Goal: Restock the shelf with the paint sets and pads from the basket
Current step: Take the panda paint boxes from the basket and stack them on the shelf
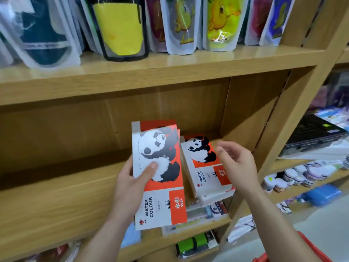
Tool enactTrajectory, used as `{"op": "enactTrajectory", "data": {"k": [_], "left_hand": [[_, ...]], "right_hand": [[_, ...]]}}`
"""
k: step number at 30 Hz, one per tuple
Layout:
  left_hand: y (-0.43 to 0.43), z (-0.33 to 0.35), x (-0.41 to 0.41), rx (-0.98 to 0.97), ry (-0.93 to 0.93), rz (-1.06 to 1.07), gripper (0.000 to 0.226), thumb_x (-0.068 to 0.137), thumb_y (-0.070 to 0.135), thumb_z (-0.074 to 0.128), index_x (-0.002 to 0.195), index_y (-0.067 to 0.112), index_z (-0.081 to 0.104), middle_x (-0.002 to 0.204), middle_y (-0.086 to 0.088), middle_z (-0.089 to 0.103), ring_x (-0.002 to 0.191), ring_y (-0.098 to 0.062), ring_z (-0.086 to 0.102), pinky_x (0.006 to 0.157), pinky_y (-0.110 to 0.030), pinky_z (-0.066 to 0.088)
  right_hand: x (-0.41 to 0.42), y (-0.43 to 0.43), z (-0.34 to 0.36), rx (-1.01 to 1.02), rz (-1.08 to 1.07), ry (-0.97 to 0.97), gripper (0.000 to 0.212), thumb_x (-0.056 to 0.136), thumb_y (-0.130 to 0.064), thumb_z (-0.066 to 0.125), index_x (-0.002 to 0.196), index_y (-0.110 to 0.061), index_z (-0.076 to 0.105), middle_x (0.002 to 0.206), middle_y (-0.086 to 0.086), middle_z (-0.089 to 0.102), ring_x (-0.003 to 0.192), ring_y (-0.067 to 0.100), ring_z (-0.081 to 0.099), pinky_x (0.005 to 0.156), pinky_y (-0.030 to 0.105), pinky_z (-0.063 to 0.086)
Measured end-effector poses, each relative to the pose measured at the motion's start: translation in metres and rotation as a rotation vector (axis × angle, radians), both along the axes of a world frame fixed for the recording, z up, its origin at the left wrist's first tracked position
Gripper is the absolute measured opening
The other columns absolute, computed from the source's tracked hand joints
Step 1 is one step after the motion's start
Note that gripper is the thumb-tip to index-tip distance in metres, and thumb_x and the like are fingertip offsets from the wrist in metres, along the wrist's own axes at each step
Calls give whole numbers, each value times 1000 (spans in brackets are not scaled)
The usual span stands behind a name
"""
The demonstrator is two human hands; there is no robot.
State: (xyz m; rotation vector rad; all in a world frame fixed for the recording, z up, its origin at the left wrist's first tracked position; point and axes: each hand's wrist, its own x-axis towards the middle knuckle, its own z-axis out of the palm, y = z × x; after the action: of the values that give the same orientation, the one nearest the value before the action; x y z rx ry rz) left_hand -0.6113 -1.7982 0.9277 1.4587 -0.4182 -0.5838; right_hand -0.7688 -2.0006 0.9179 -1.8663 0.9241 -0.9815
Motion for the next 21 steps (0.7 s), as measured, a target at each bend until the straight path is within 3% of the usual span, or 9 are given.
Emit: {"op": "enactTrajectory", "data": {"k": [3,5,7,10,12,15,18,21], "left_hand": [[-25,20,-11,-61,-3,0,25,88,26,74,113,28,69,99,-7,80,81,-32,78,74,-49,61],[-46,27,-19,-76,-11,11,24,89,24,74,112,21,70,102,-9,80,86,-32,77,78,-49,59],[-68,31,-26,-77,-24,14,25,90,25,73,113,18,68,105,-7,79,93,-31,76,82,-48,59],[-89,32,-31,-107,-42,-26,10,96,14,63,105,14,66,98,-7,77,84,-21,75,74,-34,59],[-96,27,-35,-100,-87,-123,20,97,-2,53,108,13,62,93,0,74,73,-5,74,62,-19,56],[-101,11,-40,-25,-207,-272,40,95,-13,47,127,9,55,105,5,72,82,4,73,66,-12,53],[-100,-9,-37,20,-207,-283,38,98,-6,51,127,18,59,106,18,75,97,7,70,75,-10,52],[-94,-15,-41,74,-210,-301,31,103,17,51,122,41,55,108,33,71,105,16,63,79,-4,45]], "right_hand": [[1,29,9,188,422,-79,46,89,-53,61,133,-39,59,128,-12,71,115,1,67,94,27,53],[6,39,10,230,617,-115,52,96,-44,60,146,-39,46,141,-10,65,126,11,64,100,34,54],[7,37,12,141,614,-166,52,100,-27,62,147,-41,44,140,-11,65,127,13,64,100,37,54],[1,14,20,252,524,-214,44,99,-18,67,136,-38,56,125,-6,75,112,17,74,94,43,59],[-3,-4,27,311,455,-163,35,98,-20,68,131,-32,61,116,-5,79,102,16,77,90,43,62],[-4,-26,29,316,360,-24,24,97,-27,69,121,-30,67,106,-8,82,92,12,79,90,44,62],[-1,-39,20,384,363,98,17,98,-25,67,114,-24,71,103,-5,82,89,14,80,90,43,62],[0,-49,17,444,389,156,25,101,-19,62,123,-14,70,107,1,82,92,18,80,86,35,62]]}}
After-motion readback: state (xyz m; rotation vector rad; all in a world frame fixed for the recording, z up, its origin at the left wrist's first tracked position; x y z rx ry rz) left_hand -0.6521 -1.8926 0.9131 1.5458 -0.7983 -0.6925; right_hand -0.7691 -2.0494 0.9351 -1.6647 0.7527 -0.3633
